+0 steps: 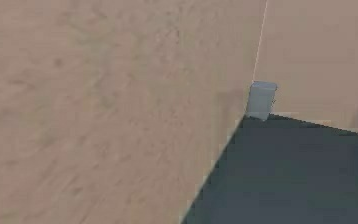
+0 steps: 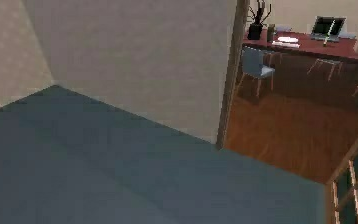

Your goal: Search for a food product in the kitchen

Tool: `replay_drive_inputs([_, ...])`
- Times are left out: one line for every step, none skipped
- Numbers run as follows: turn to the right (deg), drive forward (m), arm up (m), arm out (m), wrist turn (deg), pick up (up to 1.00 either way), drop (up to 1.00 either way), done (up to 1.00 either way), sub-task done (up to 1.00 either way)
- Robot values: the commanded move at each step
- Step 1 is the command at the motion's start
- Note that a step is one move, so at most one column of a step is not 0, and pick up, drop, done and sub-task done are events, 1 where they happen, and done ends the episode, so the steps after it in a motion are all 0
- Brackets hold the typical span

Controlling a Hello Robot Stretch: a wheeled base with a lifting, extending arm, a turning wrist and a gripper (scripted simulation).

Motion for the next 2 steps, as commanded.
replay_drive_inputs([45.0, 0.0, 0.0, 0.0, 0.0, 0.0, 0.0, 0.0, 0.0])
replay_drive_inputs([45.0, 0.0, 0.0, 0.0, 0.0, 0.0, 0.0, 0.0, 0.0])
